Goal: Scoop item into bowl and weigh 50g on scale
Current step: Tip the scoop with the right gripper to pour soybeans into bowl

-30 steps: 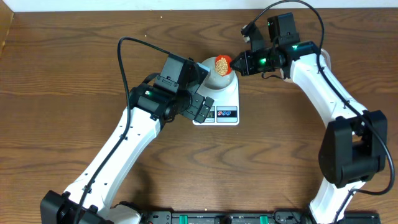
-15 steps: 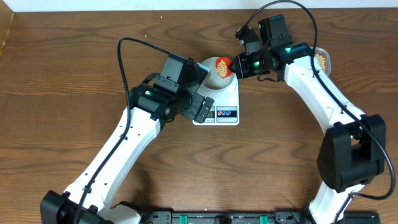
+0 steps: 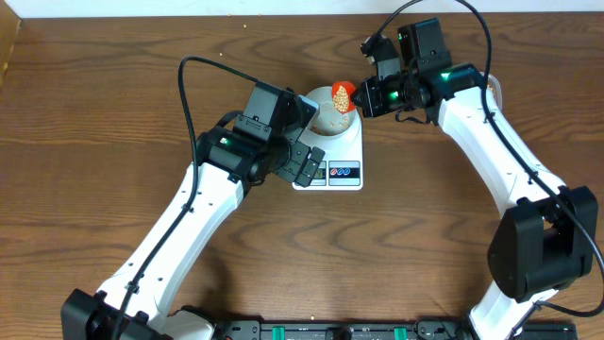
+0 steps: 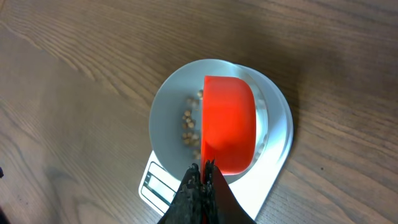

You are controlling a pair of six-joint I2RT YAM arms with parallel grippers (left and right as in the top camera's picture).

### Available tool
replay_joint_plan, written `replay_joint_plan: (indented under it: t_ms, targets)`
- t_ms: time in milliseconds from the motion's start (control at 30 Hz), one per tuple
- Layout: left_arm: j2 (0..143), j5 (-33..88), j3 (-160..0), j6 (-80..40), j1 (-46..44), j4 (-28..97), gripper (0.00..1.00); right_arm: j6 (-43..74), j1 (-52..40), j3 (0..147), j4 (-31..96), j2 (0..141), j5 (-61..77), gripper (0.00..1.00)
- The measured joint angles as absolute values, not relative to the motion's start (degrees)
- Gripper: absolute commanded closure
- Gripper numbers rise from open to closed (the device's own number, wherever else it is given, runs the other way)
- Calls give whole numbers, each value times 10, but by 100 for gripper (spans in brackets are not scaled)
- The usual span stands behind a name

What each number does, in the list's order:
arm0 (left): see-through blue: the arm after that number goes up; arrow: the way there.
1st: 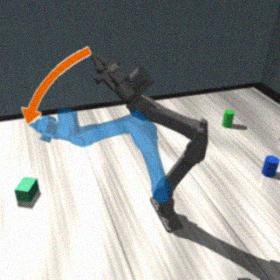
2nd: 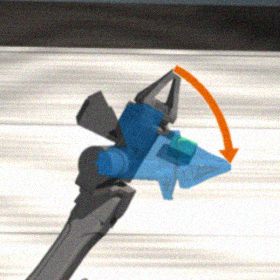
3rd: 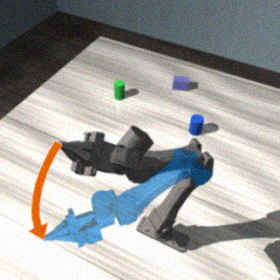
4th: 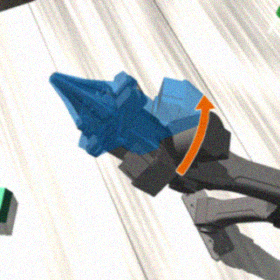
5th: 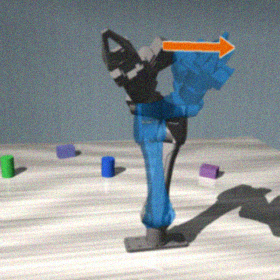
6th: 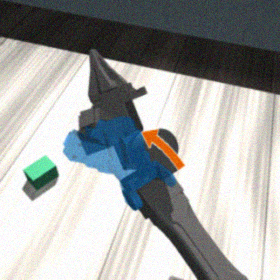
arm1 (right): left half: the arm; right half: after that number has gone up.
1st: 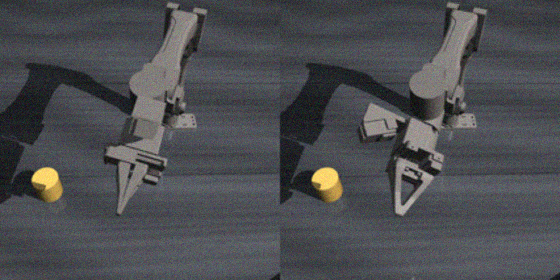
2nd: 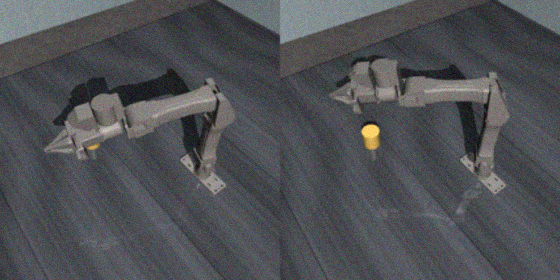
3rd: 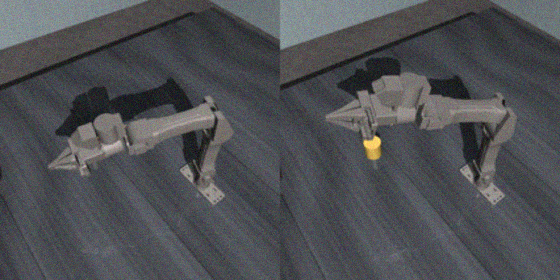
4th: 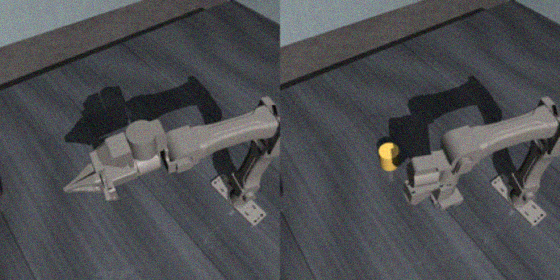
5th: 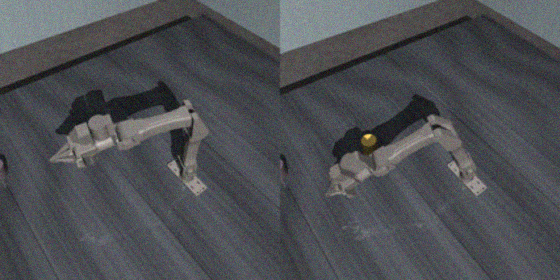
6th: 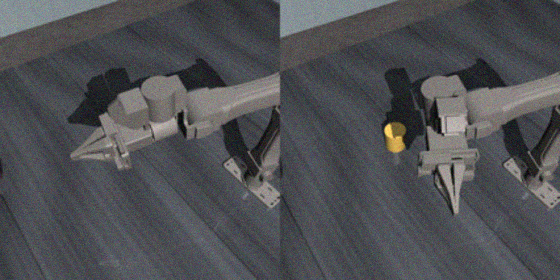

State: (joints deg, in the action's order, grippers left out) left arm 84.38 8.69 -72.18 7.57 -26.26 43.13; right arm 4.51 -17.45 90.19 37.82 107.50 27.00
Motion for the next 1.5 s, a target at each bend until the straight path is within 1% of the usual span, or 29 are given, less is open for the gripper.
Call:
replay_joint_plan:
  t_ms: [733,1500]
  targets:
    - [844,87,-722,76,-263,431,2,32,-184,902,388,1075,269,99]
    - [844,87,-722,76,-263,431,2,13,-201,902,407,1075,218,99]
